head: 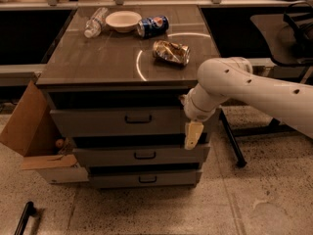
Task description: Open top drawer
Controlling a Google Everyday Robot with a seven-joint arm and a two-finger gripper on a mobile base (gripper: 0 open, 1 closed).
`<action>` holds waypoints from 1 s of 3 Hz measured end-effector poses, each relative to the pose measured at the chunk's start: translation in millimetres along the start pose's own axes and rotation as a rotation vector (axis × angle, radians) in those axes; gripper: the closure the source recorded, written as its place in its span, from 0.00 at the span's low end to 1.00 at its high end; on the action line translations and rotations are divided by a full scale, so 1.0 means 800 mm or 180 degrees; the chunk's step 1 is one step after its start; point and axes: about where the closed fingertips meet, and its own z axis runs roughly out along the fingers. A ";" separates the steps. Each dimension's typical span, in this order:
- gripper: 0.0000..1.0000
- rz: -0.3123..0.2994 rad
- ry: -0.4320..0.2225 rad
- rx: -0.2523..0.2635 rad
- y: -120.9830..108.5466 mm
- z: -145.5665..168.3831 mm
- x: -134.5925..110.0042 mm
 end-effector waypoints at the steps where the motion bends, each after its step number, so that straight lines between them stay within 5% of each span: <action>1: 0.00 0.0010 -0.0004 -0.0082 -0.005 0.019 0.001; 3: 0.27 -0.0008 -0.0008 -0.0165 0.011 0.033 0.001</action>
Offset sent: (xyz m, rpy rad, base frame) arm 0.0076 0.0083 -0.0337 -0.0003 0.0669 0.0130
